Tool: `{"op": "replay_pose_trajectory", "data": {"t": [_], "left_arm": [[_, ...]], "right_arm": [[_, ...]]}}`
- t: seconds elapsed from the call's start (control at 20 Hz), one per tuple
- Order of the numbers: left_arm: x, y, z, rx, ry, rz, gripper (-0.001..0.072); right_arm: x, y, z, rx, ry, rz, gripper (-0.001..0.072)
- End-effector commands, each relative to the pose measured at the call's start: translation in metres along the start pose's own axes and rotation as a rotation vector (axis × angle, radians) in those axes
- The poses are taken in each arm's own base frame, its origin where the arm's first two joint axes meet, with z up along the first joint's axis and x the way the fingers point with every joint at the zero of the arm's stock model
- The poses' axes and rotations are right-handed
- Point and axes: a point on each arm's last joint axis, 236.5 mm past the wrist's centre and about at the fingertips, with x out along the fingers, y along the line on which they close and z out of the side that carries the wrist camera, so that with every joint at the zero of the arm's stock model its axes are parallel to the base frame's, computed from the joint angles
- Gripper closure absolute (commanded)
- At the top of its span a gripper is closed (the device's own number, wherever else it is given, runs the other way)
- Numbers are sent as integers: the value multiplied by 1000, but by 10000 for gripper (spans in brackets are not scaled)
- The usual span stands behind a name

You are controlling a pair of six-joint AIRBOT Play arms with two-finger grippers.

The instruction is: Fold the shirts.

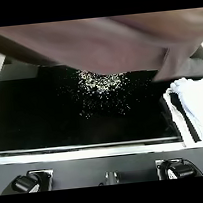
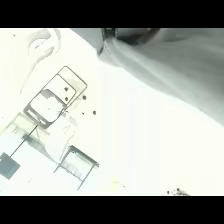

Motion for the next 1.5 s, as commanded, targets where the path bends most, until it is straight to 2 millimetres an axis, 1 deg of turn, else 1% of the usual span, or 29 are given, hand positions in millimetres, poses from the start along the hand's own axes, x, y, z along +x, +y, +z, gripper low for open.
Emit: {"op": "replay_pose_trajectory", "data": {"t": [0.0,0.1,0.15,0.2,0.25,0.3,0.4,0.5,0.55,0.65,0.7,0.75,0.8,0.85,0.9,0.95,1.0,1.05,1.1,1.15,1.2,1.25,1.3,1.4,1.45], "left_arm": [[-32,-1,47,21,-136,18,683],[-24,9,40,61,-116,56,683],[-17,18,30,97,-81,89,683],[-7,28,12,133,-19,124,683],[3,41,-16,161,78,164,683],[12,55,-49,156,190,206,682],[22,81,-135,155,459,278,682],[22,105,-225,148,711,326,682],[19,120,-272,135,819,358,682],[6,154,-355,61,974,451,681],[-3,173,-392,5,1033,511,681],[-13,187,-424,-51,1092,564,681],[-25,196,-455,-122,1157,604,681],[-33,197,-482,-192,1217,613,680],[-39,193,-507,-270,1272,607,680],[-41,186,-527,-329,1317,593,680],[-42,177,-544,-387,1350,577,679],[-40,167,-558,-448,1371,558,679],[-39,158,-568,-495,1388,544,678],[-38,151,-576,-539,1403,534,630],[-43,149,-579,-554,1431,533,479],[-52,152,-577,-550,1469,538,267],[-66,155,-572,-534,1526,519,99],[-103,157,-559,-498,1665,440,99],[-120,155,-551,-512,1713,417,99]], "right_arm": [[-20,0,1,63,7,-3,685],[-9,6,-10,85,56,26,685],[0,12,-23,85,110,55,685],[11,19,-38,82,175,88,685],[23,27,-56,75,250,125,685],[41,37,-78,71,340,175,685],[76,62,-127,83,536,292,685],[120,89,-176,101,701,399,685],[149,103,-200,114,752,441,685],[210,132,-238,173,785,496,685],[240,152,-255,255,791,516,684],[262,173,-269,340,796,546,684],[281,198,-281,441,803,590,684],[293,221,-290,528,816,640,684],[301,244,-300,586,834,689,684],[305,267,-311,605,864,732,684],[307,286,-324,599,902,759,684],[307,303,-333,590,931,778,683],[310,315,-340,570,946,785,645],[312,318,-347,540,955,773,452],[309,310,-354,497,970,760,181],[303,294,-361,443,990,756,143],[292,271,-369,382,1018,760,139],[260,223,-383,312,1082,794,140],[238,200,-391,307,1126,825,152]]}}
